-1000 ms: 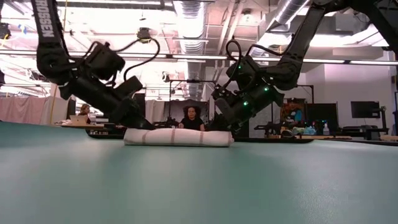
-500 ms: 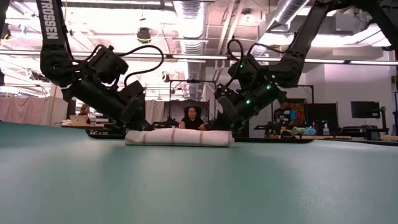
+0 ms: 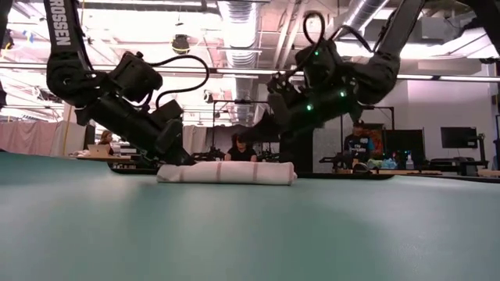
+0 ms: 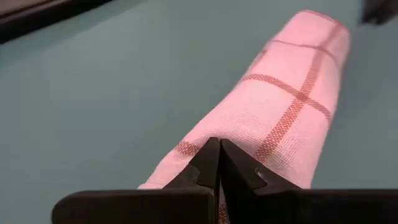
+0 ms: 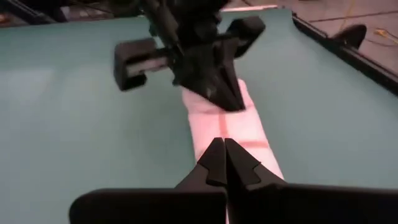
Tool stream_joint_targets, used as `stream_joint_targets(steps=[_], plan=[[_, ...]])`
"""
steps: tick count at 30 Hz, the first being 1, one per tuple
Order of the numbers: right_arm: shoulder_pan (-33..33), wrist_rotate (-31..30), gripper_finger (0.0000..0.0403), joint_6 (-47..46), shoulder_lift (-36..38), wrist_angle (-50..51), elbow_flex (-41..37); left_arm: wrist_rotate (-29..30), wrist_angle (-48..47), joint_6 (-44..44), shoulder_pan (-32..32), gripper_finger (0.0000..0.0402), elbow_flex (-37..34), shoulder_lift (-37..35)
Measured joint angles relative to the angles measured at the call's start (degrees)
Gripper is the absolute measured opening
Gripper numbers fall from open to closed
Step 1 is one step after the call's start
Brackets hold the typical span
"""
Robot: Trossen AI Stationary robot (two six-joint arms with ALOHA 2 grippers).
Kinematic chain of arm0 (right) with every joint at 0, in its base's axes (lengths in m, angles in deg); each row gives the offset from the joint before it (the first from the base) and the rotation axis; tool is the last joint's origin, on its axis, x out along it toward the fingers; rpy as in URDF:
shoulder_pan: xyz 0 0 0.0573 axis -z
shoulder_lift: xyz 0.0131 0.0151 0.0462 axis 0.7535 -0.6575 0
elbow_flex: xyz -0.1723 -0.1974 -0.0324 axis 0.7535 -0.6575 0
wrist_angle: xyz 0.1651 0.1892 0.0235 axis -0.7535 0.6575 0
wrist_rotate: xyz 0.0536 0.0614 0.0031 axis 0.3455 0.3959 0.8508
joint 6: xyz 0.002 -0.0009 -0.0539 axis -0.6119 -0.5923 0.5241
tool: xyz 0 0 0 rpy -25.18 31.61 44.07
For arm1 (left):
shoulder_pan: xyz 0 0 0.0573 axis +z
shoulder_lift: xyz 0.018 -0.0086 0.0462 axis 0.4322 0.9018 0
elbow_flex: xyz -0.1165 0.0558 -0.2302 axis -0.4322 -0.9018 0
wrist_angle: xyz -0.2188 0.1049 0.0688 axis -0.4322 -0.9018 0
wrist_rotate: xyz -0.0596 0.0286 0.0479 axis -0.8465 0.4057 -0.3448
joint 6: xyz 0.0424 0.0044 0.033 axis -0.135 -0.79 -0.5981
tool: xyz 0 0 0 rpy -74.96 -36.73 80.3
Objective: Roll towel
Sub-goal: Roll the white towel
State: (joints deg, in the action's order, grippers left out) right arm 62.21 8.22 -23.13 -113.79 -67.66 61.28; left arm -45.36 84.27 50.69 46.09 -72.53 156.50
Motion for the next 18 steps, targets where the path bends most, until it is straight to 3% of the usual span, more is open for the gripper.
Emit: stream_joint_targets(steps=[10,13,18], plan=[[2.8,-0.9,0.0006,-4.0,-8.8,-3.1,1.1,1.7,-0.1,2.2,-2.7,0.0,0.0,0.0],[4.2,1.6,0.0006,-6.7,-11.0,-3.5,2.3,1.7,-0.1,2.4,-2.7,0.0,0.0,0.0],[4.1,2.8,0.0006,-8.5,-13.6,-4.0,3.0,-1.4,-3.0,4.6,-3.3,0.0,-0.3,-4.9]])
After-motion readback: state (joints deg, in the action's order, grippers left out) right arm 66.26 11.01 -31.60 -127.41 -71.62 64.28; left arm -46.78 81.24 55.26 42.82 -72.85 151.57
